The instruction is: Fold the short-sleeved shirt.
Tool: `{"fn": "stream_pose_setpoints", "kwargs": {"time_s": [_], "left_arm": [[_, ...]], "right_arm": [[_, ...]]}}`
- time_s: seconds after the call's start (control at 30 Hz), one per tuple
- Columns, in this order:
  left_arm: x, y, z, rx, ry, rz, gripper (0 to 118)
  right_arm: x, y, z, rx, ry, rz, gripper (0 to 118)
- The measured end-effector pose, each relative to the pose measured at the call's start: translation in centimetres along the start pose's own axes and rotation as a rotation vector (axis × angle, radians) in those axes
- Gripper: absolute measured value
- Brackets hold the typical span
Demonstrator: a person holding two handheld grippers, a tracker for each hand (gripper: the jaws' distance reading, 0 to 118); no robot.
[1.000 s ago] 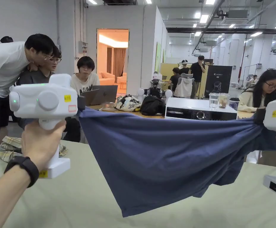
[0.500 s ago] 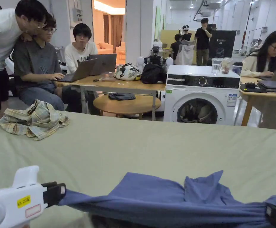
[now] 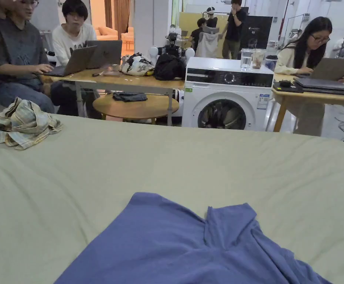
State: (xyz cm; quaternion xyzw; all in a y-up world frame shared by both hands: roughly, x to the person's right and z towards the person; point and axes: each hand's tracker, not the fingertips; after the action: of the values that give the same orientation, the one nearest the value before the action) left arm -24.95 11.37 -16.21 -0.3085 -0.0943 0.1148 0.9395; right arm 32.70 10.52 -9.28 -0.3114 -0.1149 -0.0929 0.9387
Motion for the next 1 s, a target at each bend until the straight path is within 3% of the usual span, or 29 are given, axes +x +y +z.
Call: {"fn": "stream_pose_setpoints", "kwargs": {"time_s": [0.03,0.1,0.2,0.33,0.37,0.4,0.43,0.47,0.5,0.53,0.57,0.63,0.77,0.93,1.0], "left_arm": [[0.3,0.4,0.4,0.020,-0.027,-0.013,86],[1.9,1.2,1.2,0.097,-0.063,-0.031,79],[5.6,3.6,1.3,0.200,-0.080,-0.127,79],[10.6,6.6,1.0,0.312,-0.057,-0.263,79],[10.6,6.9,0.6,0.332,-0.062,-0.263,79],[11.2,7.4,0.4,0.324,-0.076,-0.254,79],[11.8,7.9,0.2,0.329,-0.086,-0.245,78],[12.5,8.2,0.0,0.328,-0.090,-0.239,72],[12.9,8.3,0.0,0.328,-0.096,-0.242,55],[13.3,8.4,-0.1,0.326,-0.115,-0.254,15],[13.5,8.4,-0.3,0.318,-0.163,-0.276,0],[14.4,8.0,-0.3,0.315,-0.094,-0.301,0],[13.9,7.5,0.5,0.295,-0.122,-0.287,0],[9.2,6.9,4.2,0.253,-0.114,-0.130,0],[6.9,5.6,5.6,0.223,-0.002,-0.111,0]], "right_arm": [[0.1,0.1,0.5,0.023,0.008,0.003,75],[-0.2,0.7,1.6,0.095,0.027,-0.005,74],[-1.6,3.0,2.5,0.215,0.119,-0.022,74],[-5.1,6.6,2.2,0.286,0.159,0.086,74],[-5.9,7.4,2.0,0.293,0.165,0.111,70],[-6.5,7.9,1.8,0.300,0.172,0.116,56],[-6.9,8.3,1.6,0.306,0.182,0.113,24],[-7.3,8.5,1.3,0.303,0.193,0.113,6],[-8.0,8.8,1.0,0.303,0.179,0.120,3],[-8.4,8.8,0.9,0.309,0.159,0.141,0],[-8.6,8.8,0.8,0.302,0.163,0.154,0],[-8.6,8.5,0.6,0.293,0.159,0.174,0],[-8.6,8.4,0.7,0.285,0.148,0.189,0],[-8.3,8.3,1.2,0.273,0.207,0.168,0],[-8.4,8.0,1.1,0.266,0.238,0.167,0]]}}
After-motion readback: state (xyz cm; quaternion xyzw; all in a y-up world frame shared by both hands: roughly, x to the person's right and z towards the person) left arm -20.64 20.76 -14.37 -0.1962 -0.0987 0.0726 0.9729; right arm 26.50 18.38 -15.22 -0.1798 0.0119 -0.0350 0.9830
